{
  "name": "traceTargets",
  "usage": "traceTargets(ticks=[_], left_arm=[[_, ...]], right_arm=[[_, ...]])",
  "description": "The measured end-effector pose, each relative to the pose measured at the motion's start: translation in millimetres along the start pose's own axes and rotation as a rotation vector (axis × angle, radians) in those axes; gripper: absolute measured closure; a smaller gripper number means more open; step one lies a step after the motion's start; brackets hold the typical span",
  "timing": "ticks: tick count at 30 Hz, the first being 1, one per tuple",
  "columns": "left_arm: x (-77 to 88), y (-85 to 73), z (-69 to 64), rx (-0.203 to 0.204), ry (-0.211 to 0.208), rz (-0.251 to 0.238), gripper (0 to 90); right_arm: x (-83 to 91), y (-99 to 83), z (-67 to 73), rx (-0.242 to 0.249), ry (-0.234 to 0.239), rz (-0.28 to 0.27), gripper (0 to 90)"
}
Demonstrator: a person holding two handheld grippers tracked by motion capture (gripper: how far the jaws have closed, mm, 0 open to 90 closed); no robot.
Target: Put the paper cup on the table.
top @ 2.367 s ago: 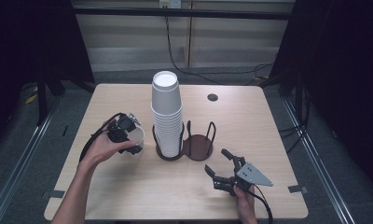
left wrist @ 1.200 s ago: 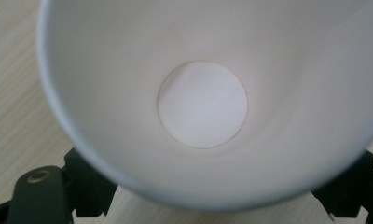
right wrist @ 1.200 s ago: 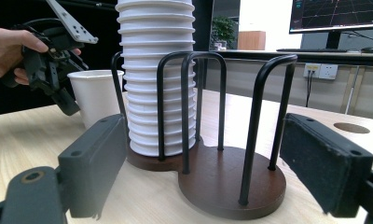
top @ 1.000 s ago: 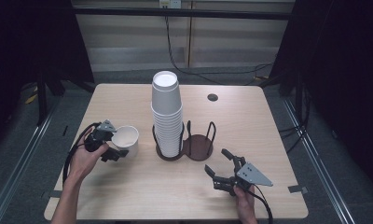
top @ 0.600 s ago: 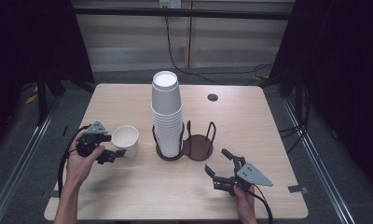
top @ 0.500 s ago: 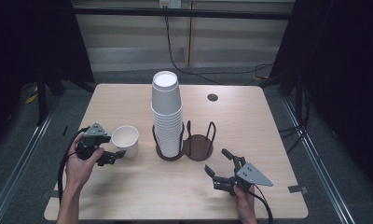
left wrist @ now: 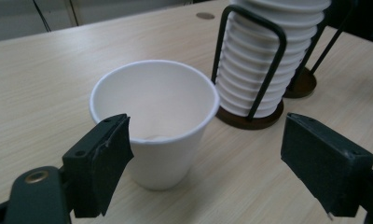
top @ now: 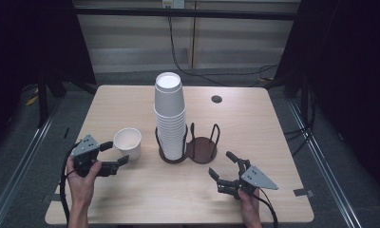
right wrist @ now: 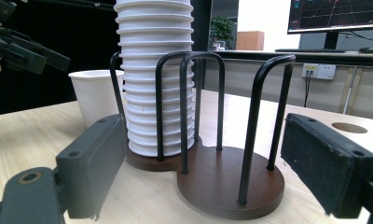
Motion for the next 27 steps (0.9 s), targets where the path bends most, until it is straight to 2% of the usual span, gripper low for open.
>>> traceTargets(ticks=[1, 2, 5, 6, 7, 9, 10, 11, 14, 15, 16, 17, 20, 22, 24, 26, 27], left_arm=[[2.3, -2.4, -4.2, 0.002, 0.009, -0.025, 16.2], [3.3, -3.8, -6.6, 0.008, -0.002, -0.045, 16.1], [3.4, -6.3, -13.4, -0.001, -0.004, -0.067, 16.2], [2.7, -7.6, -19.6, -0.008, -0.003, -0.076, 16.2], [2.7, -8.7, -23.4, -0.022, -0.008, -0.092, 16.2], [1.4, -11.2, -30.5, 0.002, -0.058, -0.129, 16.5], [1.4, -11.2, -30.5, 0.002, -0.058, -0.129, 16.5], [0.3, -13.0, -35.5, -0.019, -0.053, -0.146, 16.5], [-4.3, -16.7, -45.3, -0.014, -0.069, -0.185, 16.5], [-8.0, -18.8, -48.6, 0.002, -0.087, -0.215, 16.4], [-11.7, -20.7, -51.4, 0.011, -0.104, -0.222, 16.4], [-15.9, -22.9, -54.4, 0.002, -0.099, -0.208, 16.3], [-24.2, -28.1, -61.4, -0.002, -0.113, -0.212, 16.0], [-30.0, -32.1, -65.8, 0.004, -0.121, -0.238, 15.8], [-39.4, -38.2, -73.5, 0.018, -0.146, -0.27, 15.7], [-46.0, -42.7, -78.2, 0.0, -0.13, -0.27, 15.8], [-49.4, -43.9, -80.8, 0.019, -0.138, -0.274, 15.6]], right_arm=[[0.0, 0.0, 0.0, 0.0, 0.0, 0.0, 13.4], [0.0, 0.0, 0.0, 0.0, 0.0, 0.0, 13.4], [0.1, 0.0, -0.1, 0.0, -0.001, 0.002, 13.3], [0.1, 0.0, -0.1, 0.0, -0.001, 0.002, 13.4], [0.0, 0.0, -0.1, 0.0, 0.0, 0.0, 13.3], [0.0, 0.0, 0.0, 0.0, 0.0, 0.0, 13.3], [0.0, 0.0, 0.0, 0.0, 0.0, 0.0, 13.3], [0.0, 0.0, 0.0, 0.0, 0.0, 0.0, 13.4], [0.1, 0.0, 0.0, 0.0, 0.0, 0.002, 13.3], [0.0, 0.0, 0.0, 0.0, 0.0, 0.0, 13.3], [0.0, 0.0, 0.0, 0.0, 0.0, 0.0, 13.3], [0.1, 0.0, 0.0, 0.0, -0.001, 0.002, 13.3], [0.0, 0.0, 0.0, 0.0, 0.0, 0.0, 13.3], [0.0, 0.0, 0.0, 0.0, 0.0, 0.0, 13.3], [0.1, 0.0, 0.0, 0.0, -0.001, 0.002, 13.3], [0.0, 0.0, -0.1, 0.0, 0.0, 0.0, 13.4], [0.0, 0.0, -0.1, 0.001, 0.0, 0.0, 13.4]])
Point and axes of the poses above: each handheld gripper's, and its own axes: x roughly backward along the jaws, y roughly out of its top, z roughly to its left, the point moved 1 cm from there along -x, roughly forward along the jaws, and after that the axes turned 4 degrees about x, right-handed, at the moved point
